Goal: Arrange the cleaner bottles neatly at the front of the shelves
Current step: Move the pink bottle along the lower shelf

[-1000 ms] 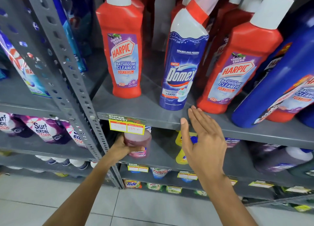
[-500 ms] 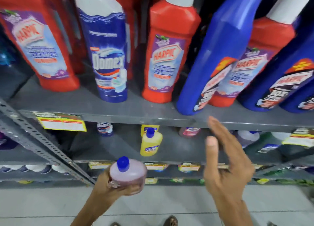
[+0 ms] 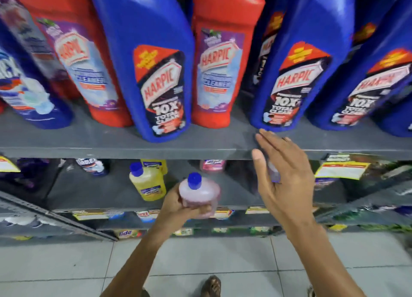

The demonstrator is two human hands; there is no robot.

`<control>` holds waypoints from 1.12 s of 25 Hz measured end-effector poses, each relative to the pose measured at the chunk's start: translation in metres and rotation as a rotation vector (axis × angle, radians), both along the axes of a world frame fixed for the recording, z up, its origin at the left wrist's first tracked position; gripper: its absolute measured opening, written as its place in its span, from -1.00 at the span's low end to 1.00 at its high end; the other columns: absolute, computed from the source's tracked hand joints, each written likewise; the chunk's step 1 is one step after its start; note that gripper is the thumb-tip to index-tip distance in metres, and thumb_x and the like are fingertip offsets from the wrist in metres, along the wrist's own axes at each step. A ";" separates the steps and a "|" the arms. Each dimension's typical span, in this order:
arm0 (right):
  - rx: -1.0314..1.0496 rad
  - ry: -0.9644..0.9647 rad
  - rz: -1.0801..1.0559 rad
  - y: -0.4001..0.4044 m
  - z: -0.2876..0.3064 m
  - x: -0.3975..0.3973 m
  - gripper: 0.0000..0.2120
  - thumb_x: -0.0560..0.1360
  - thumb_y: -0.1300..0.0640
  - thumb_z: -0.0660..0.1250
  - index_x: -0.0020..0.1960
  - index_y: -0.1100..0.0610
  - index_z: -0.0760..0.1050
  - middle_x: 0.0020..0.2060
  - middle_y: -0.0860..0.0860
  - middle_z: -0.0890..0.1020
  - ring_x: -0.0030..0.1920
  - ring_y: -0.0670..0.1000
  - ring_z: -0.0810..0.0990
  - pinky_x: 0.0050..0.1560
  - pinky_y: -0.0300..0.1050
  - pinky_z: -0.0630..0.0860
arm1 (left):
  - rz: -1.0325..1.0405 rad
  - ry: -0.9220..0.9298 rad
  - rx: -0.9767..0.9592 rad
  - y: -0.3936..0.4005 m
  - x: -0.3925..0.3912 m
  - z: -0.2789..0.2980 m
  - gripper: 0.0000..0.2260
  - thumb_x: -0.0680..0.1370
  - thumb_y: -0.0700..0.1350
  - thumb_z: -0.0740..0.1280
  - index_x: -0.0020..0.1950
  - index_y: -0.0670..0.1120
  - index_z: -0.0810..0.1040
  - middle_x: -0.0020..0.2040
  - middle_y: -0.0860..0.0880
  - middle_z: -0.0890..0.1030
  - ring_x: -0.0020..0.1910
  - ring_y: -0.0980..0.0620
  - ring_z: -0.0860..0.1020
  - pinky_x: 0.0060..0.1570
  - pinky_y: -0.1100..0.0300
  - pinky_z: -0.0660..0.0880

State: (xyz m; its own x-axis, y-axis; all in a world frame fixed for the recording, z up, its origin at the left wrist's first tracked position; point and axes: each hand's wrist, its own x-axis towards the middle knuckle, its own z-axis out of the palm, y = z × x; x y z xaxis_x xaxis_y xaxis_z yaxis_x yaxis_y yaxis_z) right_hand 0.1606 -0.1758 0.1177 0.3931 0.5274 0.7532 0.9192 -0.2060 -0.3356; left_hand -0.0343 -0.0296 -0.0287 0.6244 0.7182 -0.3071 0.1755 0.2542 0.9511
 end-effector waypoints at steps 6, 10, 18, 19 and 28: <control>0.088 -0.040 -0.026 0.011 -0.003 0.010 -0.81 0.67 0.08 0.47 0.18 0.15 0.78 0.19 0.00 0.80 0.18 0.05 0.79 0.26 0.06 0.67 | -0.070 0.092 0.077 0.030 0.056 0.001 -0.30 0.26 -0.44 0.73 0.37 -0.25 0.62 0.20 -0.34 0.77 0.04 -0.10 0.70 0.25 -0.12 0.68; 0.067 -0.054 0.031 0.017 -0.004 0.010 -0.79 0.70 0.10 0.43 0.21 0.17 0.78 0.21 0.00 0.80 0.21 0.03 0.79 0.27 0.03 0.68 | -0.108 0.121 0.041 0.040 0.073 0.000 -0.35 0.34 -0.51 0.65 0.41 -0.36 0.58 0.30 -0.44 0.69 0.23 -0.36 0.71 0.36 -0.23 0.63; 0.001 -0.101 -0.024 0.023 -0.001 0.000 -0.75 0.70 0.04 0.43 0.28 0.14 0.75 0.27 -0.02 0.77 0.29 -0.01 0.76 0.39 0.05 0.65 | -0.163 0.232 0.099 0.047 0.081 -0.001 -0.34 0.33 -0.32 0.74 0.40 -0.26 0.64 0.30 -0.25 0.75 0.33 -0.28 0.70 0.35 -0.16 0.65; -0.004 -0.098 -0.029 0.024 0.000 -0.002 -0.75 0.70 0.04 0.43 0.27 0.14 0.75 0.27 -0.01 0.77 0.29 -0.01 0.76 0.37 0.06 0.66 | -0.168 0.236 0.112 0.048 0.081 -0.002 -0.32 0.31 -0.31 0.75 0.40 -0.24 0.64 0.30 -0.23 0.75 0.32 -0.27 0.71 0.37 -0.17 0.64; -0.110 -0.047 -0.077 0.033 0.014 -0.020 -0.68 0.72 0.03 0.36 0.34 0.18 0.71 0.32 0.06 0.74 0.38 0.05 0.71 0.45 0.06 0.61 | -0.218 0.156 0.167 0.046 0.070 -0.008 -0.32 0.39 -0.20 0.73 0.46 -0.10 0.58 0.29 -0.13 0.75 0.28 -0.17 0.72 0.32 -0.16 0.69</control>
State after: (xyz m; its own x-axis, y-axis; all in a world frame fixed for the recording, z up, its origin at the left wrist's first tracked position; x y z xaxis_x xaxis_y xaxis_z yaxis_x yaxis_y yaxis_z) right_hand 0.1404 -0.1429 0.1318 0.4012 0.5771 0.7114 0.9135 -0.3099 -0.2637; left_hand 0.0356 0.0160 -0.0364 0.7237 0.6212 -0.3005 0.3559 0.0372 0.9338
